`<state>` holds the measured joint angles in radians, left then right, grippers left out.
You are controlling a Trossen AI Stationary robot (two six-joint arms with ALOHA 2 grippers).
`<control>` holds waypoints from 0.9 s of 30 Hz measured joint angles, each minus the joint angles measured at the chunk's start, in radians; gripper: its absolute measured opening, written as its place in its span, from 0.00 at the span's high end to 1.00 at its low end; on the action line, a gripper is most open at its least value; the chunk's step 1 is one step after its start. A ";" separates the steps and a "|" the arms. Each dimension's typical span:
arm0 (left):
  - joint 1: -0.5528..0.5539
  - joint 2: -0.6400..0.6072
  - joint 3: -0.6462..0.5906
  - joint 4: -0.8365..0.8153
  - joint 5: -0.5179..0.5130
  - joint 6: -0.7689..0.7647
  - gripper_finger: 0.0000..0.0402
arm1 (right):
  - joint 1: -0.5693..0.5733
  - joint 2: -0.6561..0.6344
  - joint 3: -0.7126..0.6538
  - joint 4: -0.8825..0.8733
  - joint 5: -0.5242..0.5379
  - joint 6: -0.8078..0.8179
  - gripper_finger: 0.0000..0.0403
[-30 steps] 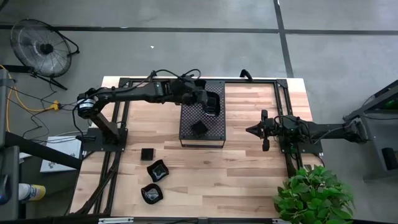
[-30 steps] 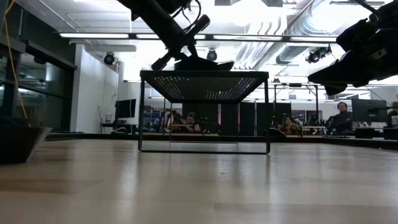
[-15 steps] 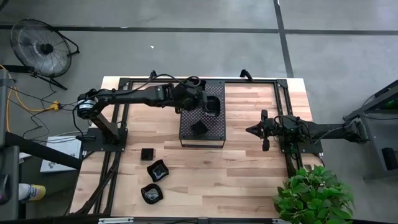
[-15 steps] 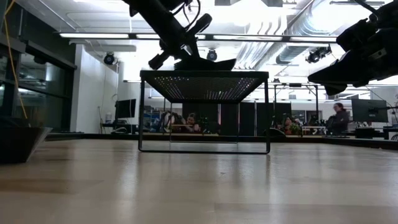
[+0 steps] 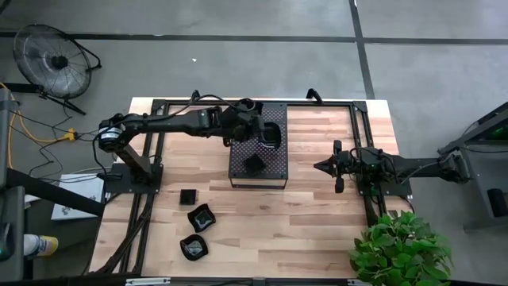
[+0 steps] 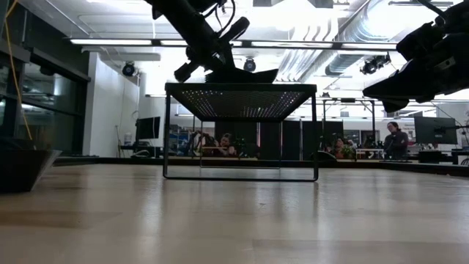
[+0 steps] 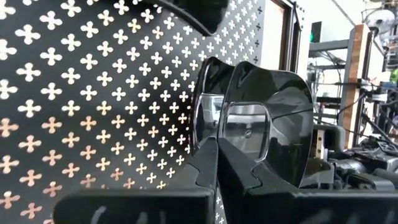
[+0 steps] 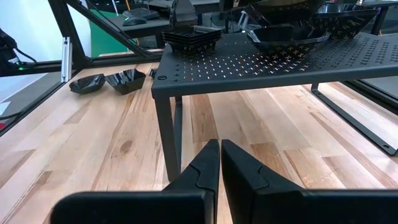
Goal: Pick & Place Mini shaped plates
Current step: Stack the black leaf shape plate on top of the other black leaf shaped plate on the shelf
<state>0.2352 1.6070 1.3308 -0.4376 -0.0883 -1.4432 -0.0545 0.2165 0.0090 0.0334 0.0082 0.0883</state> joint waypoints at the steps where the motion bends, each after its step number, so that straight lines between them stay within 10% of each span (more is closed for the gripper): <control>1: 0.000 0.000 0.000 -0.001 0.000 -0.005 1.00 | 0.000 0.000 0.000 0.000 0.000 0.000 0.97; 27: 0.000 0.043 0.000 0.034 0.023 -0.025 1.00 | 0.000 0.000 0.000 0.000 0.000 0.000 0.97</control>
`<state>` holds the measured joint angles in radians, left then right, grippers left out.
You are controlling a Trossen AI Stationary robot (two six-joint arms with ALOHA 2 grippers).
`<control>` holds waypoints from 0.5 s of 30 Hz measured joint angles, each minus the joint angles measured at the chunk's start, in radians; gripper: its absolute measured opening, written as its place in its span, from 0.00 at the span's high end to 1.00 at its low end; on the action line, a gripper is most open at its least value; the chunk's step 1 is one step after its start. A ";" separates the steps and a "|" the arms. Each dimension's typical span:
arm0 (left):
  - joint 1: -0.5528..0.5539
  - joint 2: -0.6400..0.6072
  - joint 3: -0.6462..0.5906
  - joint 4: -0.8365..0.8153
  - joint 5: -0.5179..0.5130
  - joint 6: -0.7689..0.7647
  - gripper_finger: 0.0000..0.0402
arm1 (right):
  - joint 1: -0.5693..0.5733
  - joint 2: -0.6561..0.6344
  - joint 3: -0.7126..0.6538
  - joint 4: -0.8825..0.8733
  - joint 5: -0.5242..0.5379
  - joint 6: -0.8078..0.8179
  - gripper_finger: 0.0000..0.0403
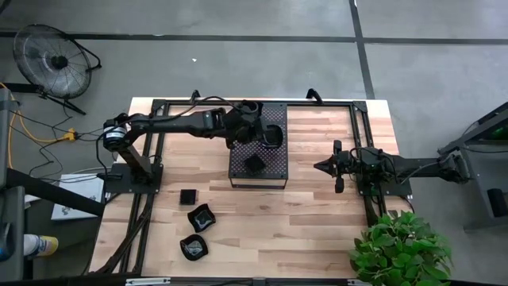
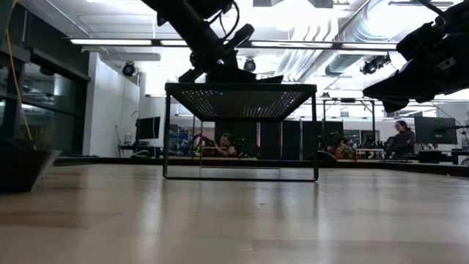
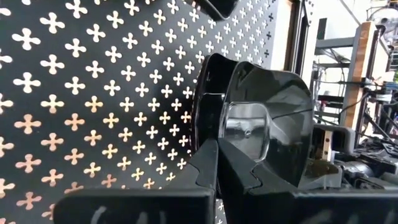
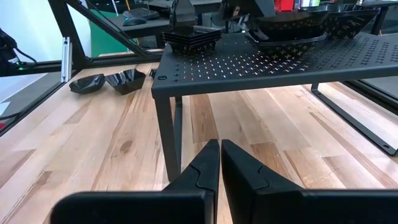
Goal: Pick & Place Mini shaped plates
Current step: Stack the black leaf shape plate on top of the other black leaf shaped plate on the shelf
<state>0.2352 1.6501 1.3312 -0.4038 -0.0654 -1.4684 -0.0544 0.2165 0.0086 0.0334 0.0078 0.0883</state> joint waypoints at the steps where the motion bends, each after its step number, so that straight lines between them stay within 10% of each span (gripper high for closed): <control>1: 0.000 0.000 0.000 0.000 0.000 0.000 1.00 | 0.000 0.000 0.000 0.000 0.000 0.000 0.97; 15: 0.000 0.000 0.000 -0.001 0.003 0.005 0.84 | 0.000 0.000 0.000 0.000 0.000 0.000 0.97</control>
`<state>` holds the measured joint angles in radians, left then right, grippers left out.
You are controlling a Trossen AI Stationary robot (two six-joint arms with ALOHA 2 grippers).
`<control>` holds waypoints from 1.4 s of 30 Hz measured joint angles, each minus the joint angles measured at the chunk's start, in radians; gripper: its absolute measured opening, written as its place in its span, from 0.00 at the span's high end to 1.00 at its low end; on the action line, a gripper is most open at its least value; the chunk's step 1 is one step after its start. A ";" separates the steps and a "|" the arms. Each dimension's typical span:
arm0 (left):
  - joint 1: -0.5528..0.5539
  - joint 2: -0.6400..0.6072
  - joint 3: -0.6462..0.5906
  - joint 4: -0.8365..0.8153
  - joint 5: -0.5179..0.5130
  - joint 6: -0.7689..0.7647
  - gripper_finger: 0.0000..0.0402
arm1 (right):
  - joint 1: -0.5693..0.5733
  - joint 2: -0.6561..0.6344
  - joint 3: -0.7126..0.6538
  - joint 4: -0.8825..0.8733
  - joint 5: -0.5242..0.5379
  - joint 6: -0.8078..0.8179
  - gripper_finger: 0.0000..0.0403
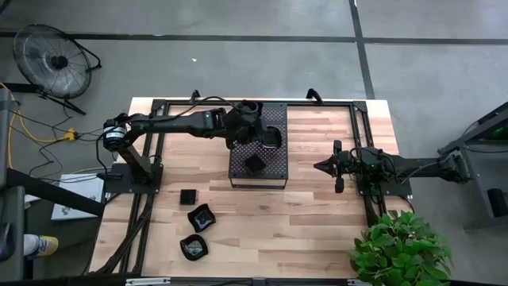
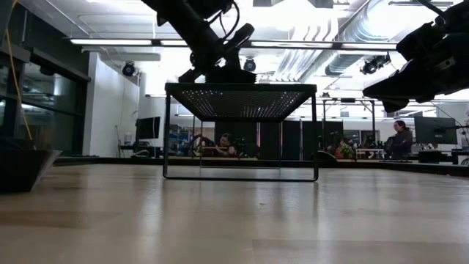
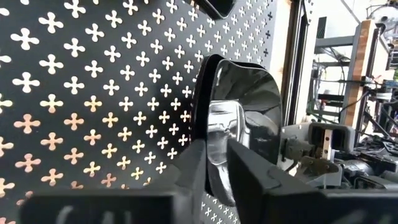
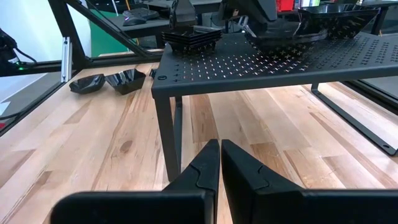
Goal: Pick & Place Mini shaped plates
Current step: Stack the black leaf shape plate on top of the other black leaf shaped plate on the shelf, then stack the black square shape plate on top of the other black square shape plate on the shelf
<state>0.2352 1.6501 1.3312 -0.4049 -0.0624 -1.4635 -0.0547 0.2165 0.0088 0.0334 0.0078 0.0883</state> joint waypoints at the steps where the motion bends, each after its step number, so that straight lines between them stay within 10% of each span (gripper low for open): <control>1: 0.000 0.000 0.000 0.000 0.000 0.000 0.82 | 0.000 0.000 0.000 0.000 0.000 0.000 0.97; 32: 0.000 -0.049 0.006 -0.069 0.054 0.067 0.73 | 0.000 0.000 0.000 0.000 0.000 0.000 0.97; 42: 0.000 -0.145 0.005 -0.347 0.091 0.250 0.73 | 0.000 0.000 0.000 0.000 0.000 0.000 0.97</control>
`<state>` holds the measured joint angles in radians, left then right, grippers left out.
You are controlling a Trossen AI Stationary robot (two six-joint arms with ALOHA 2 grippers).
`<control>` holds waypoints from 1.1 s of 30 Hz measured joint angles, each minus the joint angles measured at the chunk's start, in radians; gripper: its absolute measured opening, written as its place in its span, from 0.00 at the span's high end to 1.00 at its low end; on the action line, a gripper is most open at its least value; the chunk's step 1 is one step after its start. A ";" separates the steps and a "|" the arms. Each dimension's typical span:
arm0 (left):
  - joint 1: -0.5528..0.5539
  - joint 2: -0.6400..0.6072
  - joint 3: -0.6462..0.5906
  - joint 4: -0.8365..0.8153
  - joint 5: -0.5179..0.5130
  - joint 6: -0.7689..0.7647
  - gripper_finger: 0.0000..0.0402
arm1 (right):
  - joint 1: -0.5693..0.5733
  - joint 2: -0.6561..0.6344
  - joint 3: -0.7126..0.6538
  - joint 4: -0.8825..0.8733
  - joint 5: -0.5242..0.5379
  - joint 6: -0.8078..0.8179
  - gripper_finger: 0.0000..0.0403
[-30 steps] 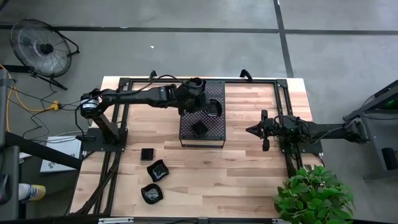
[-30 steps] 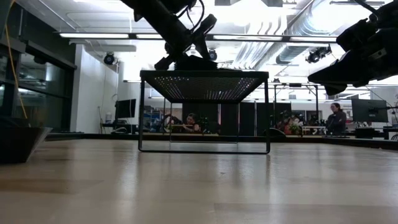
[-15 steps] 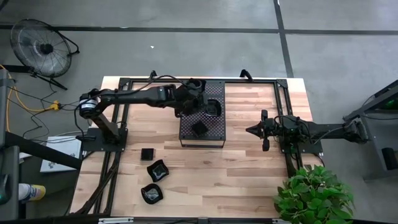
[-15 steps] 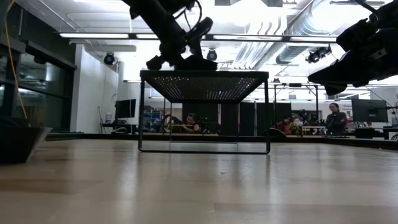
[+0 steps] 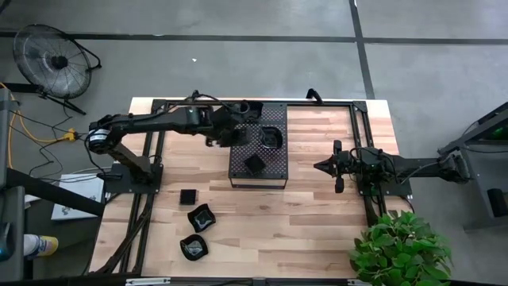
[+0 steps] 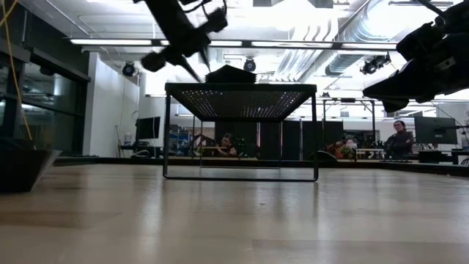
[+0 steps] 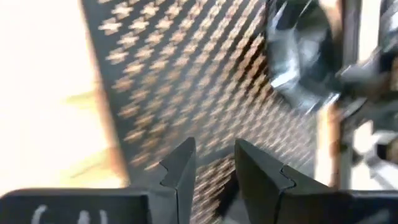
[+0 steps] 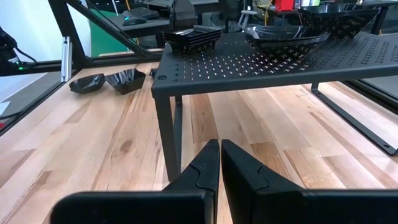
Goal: Pick & Place Mini shaped plates
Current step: Stack the black square shape plate on top of the other black square shape plate on the shelf
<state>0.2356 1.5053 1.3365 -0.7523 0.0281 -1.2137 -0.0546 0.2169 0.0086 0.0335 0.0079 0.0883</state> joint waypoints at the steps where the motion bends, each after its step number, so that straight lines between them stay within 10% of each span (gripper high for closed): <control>1: 0.000 -0.011 0.000 -0.033 0.004 0.043 0.73 | 0.000 0.000 0.000 0.000 0.000 0.000 0.97; 18: -0.001 -0.090 0.000 -0.535 0.141 0.649 0.73 | 0.000 0.000 0.000 0.000 0.000 0.000 0.97; 33: -0.090 -0.087 -0.123 -0.614 0.123 0.817 0.73 | 0.000 0.000 0.000 0.000 0.000 0.000 0.97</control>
<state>0.1459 1.4181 1.2134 -1.3659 0.1510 -0.3965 -0.0544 0.2165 0.0086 0.0334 0.0078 0.0883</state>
